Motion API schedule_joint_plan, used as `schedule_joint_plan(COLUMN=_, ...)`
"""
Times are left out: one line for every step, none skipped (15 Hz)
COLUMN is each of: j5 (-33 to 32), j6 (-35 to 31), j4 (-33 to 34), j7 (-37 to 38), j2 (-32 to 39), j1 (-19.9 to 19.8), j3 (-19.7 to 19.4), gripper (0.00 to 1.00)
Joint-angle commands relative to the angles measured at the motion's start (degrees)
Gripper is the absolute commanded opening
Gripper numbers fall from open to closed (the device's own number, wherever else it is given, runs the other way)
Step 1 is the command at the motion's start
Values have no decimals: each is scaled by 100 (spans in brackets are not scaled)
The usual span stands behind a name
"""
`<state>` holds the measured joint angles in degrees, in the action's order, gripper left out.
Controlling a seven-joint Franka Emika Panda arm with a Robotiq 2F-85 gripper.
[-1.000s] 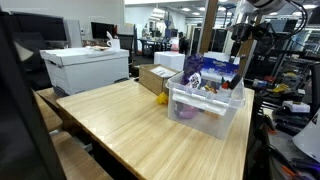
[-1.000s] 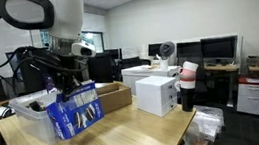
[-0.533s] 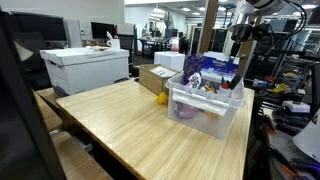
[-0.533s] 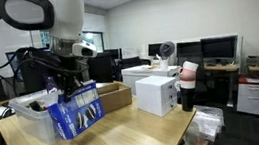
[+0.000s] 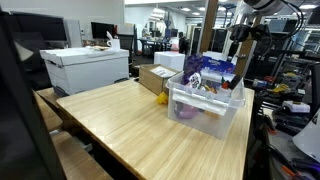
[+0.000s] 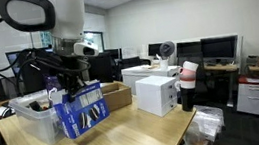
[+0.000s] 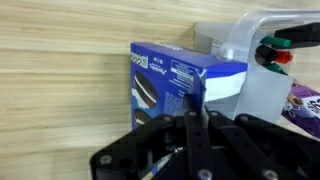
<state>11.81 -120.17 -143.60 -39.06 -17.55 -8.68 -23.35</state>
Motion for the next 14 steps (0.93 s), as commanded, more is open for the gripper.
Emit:
schedule_joint_plan(j5=-53, j6=-198, j4=-71, j7=242, j2=-5, j1=-151, j3=188, gripper=0)
schedule_joint_plan(j5=-49, j6=-201, j4=-72, j7=270, j2=-5, j1=-152, j3=195, gripper=0)
schedule_joint_plan(j5=-32, j6=-180, j4=-70, j7=284, j2=-6, j1=-142, j3=193, gripper=0)
schedule_joint_plan(j5=-26, j6=-174, j4=-69, j7=284, j2=-7, j1=-138, j3=191, gripper=0)
schedule_joint_plan(j5=-24, j6=-159, j4=-65, j7=265, j2=-7, j1=-131, j3=189, gripper=0)
schedule_joint_plan(j5=-33, j6=-161, j4=-64, j7=258, j2=-3, j1=-134, j3=189, gripper=0)
schedule_joint_plan(j5=-37, j6=-157, j4=-63, j7=256, j2=-3, j1=-134, j3=189, gripper=0)
schedule_joint_plan(j5=-23, j6=-149, j4=-62, j7=253, j2=-4, j1=-131, j3=186, gripper=0)
schedule_joint_plan(j5=-23, j6=-149, j4=-62, j7=253, j2=-4, j1=-131, j3=186, gripper=0)
schedule_joint_plan(j5=21, j6=-36, j4=7, j7=118, j2=17, j1=-113, j3=138, gripper=1)
schedule_joint_plan(j5=21, j6=-36, j4=7, j7=118, j2=17, j1=-113, j3=138, gripper=1)
schedule_joint_plan(j5=21, j6=-36, j4=7, j7=118, j2=18, j1=-113, j3=138, gripper=1)
schedule_joint_plan(j5=21, j6=-36, j4=7, j7=118, j2=18, j1=-113, j3=138, gripper=1)
schedule_joint_plan(j5=21, j6=-36, j4=7, j7=118, j2=18, j1=-113, j3=138, gripper=1)
